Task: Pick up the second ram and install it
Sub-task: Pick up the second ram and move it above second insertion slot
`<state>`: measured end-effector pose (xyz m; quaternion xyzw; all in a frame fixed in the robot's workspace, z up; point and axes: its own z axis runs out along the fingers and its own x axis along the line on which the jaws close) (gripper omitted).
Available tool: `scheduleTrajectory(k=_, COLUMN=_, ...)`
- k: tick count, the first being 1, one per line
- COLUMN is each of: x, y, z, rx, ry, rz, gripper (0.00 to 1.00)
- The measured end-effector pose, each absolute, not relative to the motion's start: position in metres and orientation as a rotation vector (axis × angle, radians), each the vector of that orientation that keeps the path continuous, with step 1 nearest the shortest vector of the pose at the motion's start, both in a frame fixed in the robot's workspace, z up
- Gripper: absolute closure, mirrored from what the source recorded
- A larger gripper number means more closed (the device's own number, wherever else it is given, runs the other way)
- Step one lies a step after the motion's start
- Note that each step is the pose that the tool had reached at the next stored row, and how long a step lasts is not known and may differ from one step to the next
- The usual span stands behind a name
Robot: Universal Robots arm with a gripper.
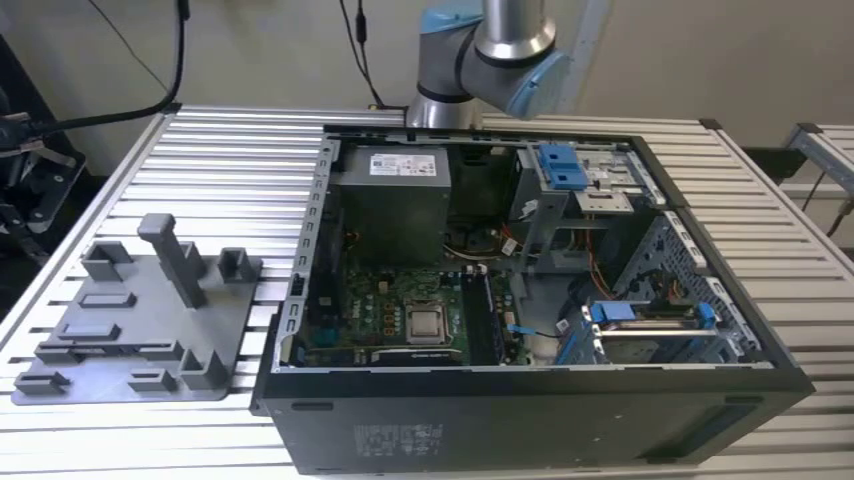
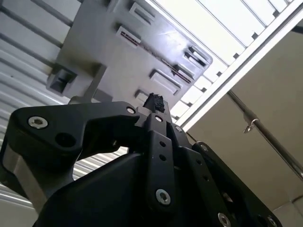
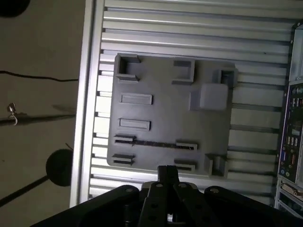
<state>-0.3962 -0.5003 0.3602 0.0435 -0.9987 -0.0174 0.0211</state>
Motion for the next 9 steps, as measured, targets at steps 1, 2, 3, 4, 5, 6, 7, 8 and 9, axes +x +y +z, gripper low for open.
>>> scheduleTrajectory(k=1, x=-0.3962, y=-0.5003, z=0.3601, rx=0.149, ry=-3.095, rz=-0.053, gripper=0.89)
scheduleTrajectory(k=2, x=-0.3962, y=-0.5003, z=0.3601, rx=0.161, ry=-3.095, rz=-0.052, gripper=0.89)
scheduleTrajectory(k=3, x=-0.3962, y=-0.5003, z=0.3601, rx=0.173, ry=-3.094, rz=-0.051, gripper=0.89)
scheduleTrajectory(k=4, x=-0.3962, y=-0.5003, z=0.3601, rx=0.186, ry=-3.093, rz=-0.049, gripper=0.89)
scheduleTrajectory(k=5, x=-0.3962, y=-0.5003, z=0.3601, rx=0.197, ry=-3.092, rz=-0.048, gripper=0.89)
scheduleTrajectory(k=6, x=-0.3962, y=-0.5003, z=0.3601, rx=0.209, ry=-3.091, rz=-0.046, gripper=0.89)
scheduleTrajectory(k=7, x=-0.3962, y=-0.5003, z=0.3602, rx=0.222, ry=-3.090, rz=-0.045, gripper=0.89)
scheduleTrajectory(k=8, x=-0.3962, y=-0.5003, z=0.3602, rx=0.234, ry=-3.089, rz=-0.044, gripper=0.89)
scheduleTrajectory(k=9, x=-0.3962, y=-0.5003, z=0.3601, rx=0.247, ry=-3.088, rz=-0.043, gripper=0.89)
